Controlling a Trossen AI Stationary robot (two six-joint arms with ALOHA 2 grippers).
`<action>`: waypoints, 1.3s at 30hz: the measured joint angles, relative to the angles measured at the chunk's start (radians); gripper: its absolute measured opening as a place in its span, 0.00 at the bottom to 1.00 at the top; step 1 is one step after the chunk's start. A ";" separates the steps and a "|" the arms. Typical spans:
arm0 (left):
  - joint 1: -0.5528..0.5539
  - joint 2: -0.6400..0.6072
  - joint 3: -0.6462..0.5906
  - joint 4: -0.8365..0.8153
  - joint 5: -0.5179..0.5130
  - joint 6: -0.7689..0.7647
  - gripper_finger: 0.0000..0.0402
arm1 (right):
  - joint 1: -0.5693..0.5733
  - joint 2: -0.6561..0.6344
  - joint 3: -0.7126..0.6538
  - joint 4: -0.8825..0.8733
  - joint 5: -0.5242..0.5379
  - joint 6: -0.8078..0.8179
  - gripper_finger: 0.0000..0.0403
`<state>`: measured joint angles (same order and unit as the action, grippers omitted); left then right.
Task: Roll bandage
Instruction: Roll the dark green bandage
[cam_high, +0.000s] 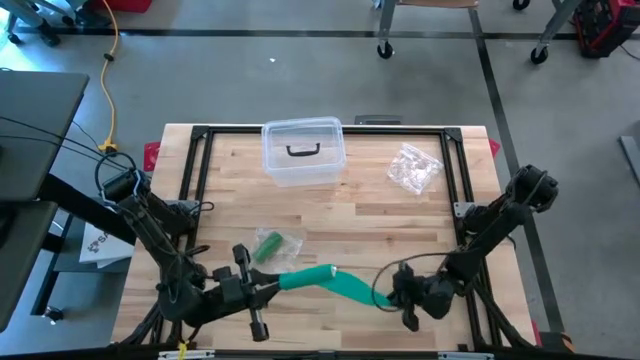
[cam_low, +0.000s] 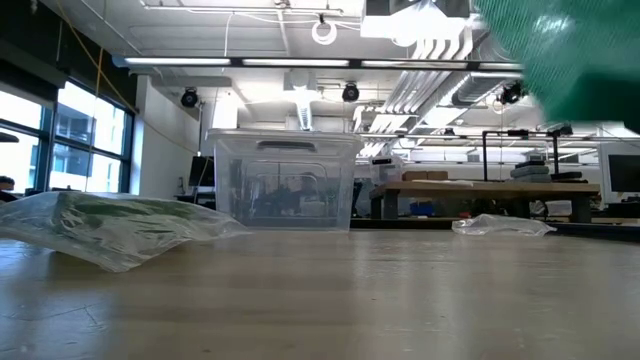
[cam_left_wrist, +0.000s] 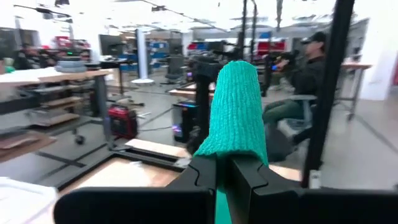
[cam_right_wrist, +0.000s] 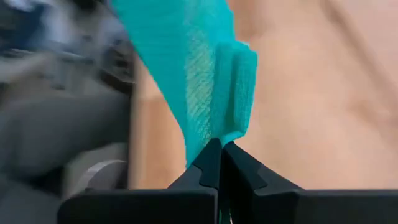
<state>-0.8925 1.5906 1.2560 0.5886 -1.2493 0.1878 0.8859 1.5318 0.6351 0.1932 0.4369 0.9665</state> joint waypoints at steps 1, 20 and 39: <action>0.000 0.000 0.000 -0.001 -0.017 0.011 0.01 | 0.014 0.000 -0.001 0.054 0.008 -0.022 0.00; 0.139 0.006 0.000 -0.793 0.004 -0.617 0.01 | 0.238 0.000 0.725 -0.017 0.222 -0.923 0.00; 0.175 0.273 0.001 -0.516 0.713 -0.710 0.01 | -0.016 -0.033 1.115 -0.641 0.455 -0.932 0.00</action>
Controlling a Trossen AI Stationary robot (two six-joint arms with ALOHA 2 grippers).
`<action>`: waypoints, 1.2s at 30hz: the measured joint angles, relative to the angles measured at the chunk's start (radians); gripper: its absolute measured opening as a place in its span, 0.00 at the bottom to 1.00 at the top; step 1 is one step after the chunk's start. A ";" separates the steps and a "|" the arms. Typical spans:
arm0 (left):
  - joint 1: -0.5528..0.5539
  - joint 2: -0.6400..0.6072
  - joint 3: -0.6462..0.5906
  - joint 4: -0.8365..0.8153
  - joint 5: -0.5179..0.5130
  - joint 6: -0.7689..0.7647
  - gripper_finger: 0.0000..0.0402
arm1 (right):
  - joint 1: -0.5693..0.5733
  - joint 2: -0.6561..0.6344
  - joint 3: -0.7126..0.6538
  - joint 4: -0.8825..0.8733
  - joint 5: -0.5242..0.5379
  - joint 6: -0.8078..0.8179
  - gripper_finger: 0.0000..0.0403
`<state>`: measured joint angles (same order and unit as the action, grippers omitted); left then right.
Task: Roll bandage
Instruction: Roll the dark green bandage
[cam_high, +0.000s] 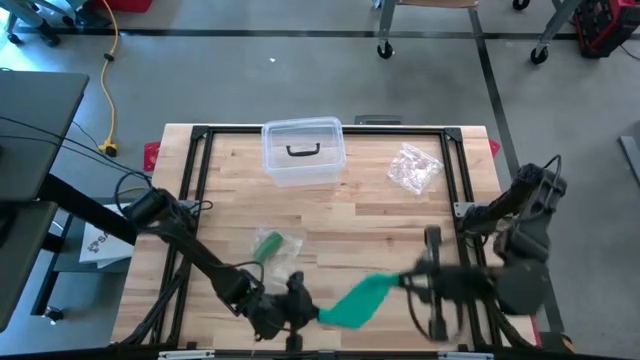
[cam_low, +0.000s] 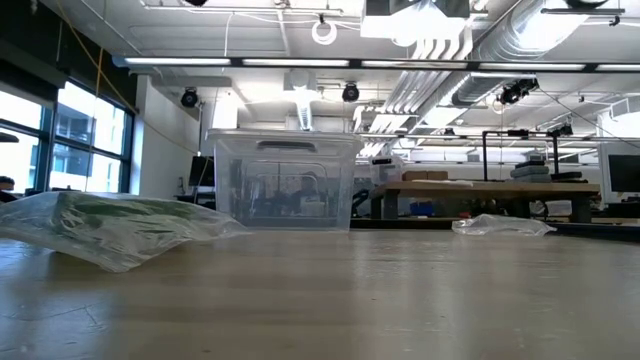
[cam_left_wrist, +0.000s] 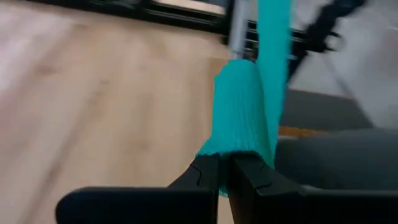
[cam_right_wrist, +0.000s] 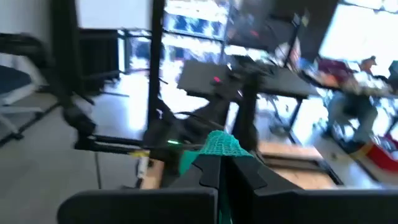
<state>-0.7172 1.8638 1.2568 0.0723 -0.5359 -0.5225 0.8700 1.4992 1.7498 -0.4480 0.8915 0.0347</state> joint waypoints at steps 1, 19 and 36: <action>-0.005 0.007 0.000 0.016 0.024 0.000 0.01 | -0.027 -0.011 0.006 -0.047 -0.014 0.033 0.00; -0.093 0.022 0.185 0.224 0.171 0.356 0.01 | -0.412 -0.140 -0.446 -0.282 -0.321 0.395 0.00; -0.121 0.022 0.305 0.563 -0.486 1.097 0.00 | -0.190 0.018 -0.915 0.700 -0.411 0.507 0.00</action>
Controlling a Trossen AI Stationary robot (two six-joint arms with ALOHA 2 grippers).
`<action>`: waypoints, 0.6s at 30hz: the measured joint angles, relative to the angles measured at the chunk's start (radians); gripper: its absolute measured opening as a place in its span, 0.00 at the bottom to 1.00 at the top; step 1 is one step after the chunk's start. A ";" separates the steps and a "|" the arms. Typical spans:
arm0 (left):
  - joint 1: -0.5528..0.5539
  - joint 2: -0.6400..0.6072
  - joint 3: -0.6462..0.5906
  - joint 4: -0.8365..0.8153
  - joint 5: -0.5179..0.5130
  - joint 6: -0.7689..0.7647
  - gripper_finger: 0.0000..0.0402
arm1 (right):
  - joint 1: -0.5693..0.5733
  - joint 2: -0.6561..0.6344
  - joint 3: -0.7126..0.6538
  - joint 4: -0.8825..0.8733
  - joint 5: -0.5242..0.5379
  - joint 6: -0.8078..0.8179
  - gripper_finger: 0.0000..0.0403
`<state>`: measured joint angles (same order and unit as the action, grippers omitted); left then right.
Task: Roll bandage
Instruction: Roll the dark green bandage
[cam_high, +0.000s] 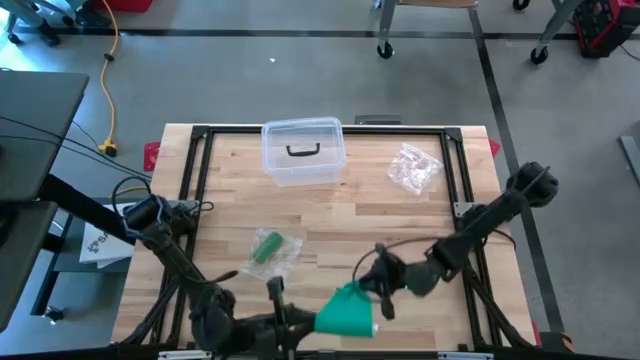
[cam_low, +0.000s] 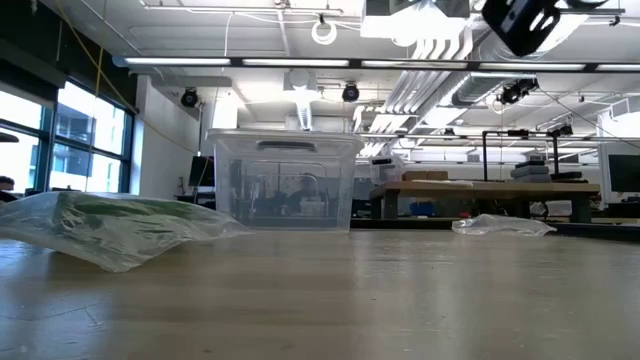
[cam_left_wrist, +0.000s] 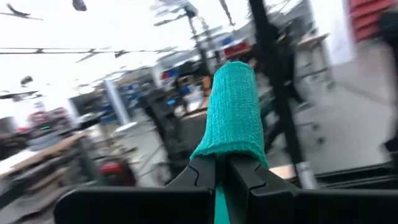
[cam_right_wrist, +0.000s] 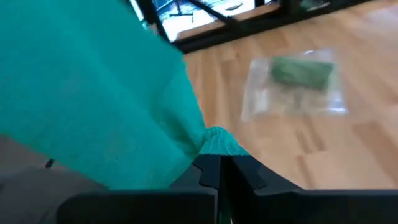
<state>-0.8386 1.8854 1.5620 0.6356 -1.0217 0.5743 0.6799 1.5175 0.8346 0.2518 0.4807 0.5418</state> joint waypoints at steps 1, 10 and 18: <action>0.008 0.000 0.000 -0.001 -0.020 0.013 0.00 | 0.018 0.028 0.023 0.002 0.006 -0.001 0.00; 0.034 -0.001 0.000 -0.099 -0.109 -0.027 0.00 | 0.123 0.233 0.326 -0.180 0.073 -0.086 0.00; -0.028 -0.001 0.000 -0.130 0.007 -0.078 0.00 | 0.083 0.230 0.428 -0.491 0.278 -0.124 0.00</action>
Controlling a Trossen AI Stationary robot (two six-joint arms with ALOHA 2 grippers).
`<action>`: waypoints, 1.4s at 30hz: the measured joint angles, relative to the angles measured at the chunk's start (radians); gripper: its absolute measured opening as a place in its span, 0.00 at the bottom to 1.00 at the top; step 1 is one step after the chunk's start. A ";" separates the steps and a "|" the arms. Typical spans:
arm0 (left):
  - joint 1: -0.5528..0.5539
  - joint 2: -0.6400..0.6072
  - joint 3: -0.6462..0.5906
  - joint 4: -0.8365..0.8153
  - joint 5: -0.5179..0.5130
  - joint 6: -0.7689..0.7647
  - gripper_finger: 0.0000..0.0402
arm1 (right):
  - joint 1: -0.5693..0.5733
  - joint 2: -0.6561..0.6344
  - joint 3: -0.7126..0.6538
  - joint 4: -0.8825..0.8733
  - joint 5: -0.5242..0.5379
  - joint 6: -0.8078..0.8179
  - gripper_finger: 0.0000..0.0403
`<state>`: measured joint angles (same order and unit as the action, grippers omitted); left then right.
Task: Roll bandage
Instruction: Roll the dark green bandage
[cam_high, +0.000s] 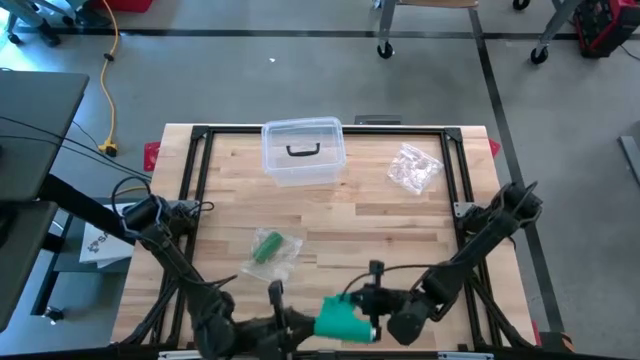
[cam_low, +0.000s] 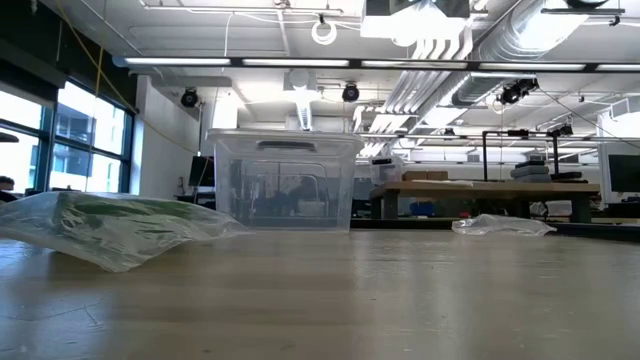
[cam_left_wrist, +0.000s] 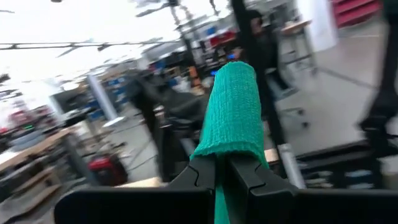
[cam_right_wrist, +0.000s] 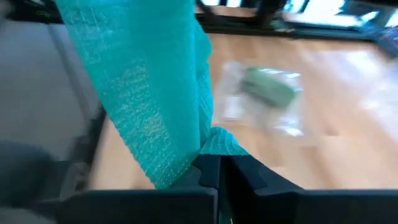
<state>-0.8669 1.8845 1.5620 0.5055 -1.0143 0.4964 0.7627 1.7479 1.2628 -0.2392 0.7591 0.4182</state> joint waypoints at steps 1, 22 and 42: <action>-0.006 0.000 0.000 -0.014 0.020 -0.015 0.00 | -0.007 -0.001 0.004 -0.019 0.010 -0.018 0.01; -0.031 0.001 -0.002 -0.424 0.446 -0.631 0.00 | -0.197 -0.001 -0.017 -0.066 -0.184 0.252 0.48; -0.017 0.017 -0.002 -0.447 0.422 -0.615 0.00 | -0.205 -0.024 -0.178 0.480 -0.569 -0.297 0.48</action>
<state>-0.8841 1.9016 1.5604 0.0586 -0.5919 -0.1185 0.5575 1.7241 1.0847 0.2409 0.1906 0.1208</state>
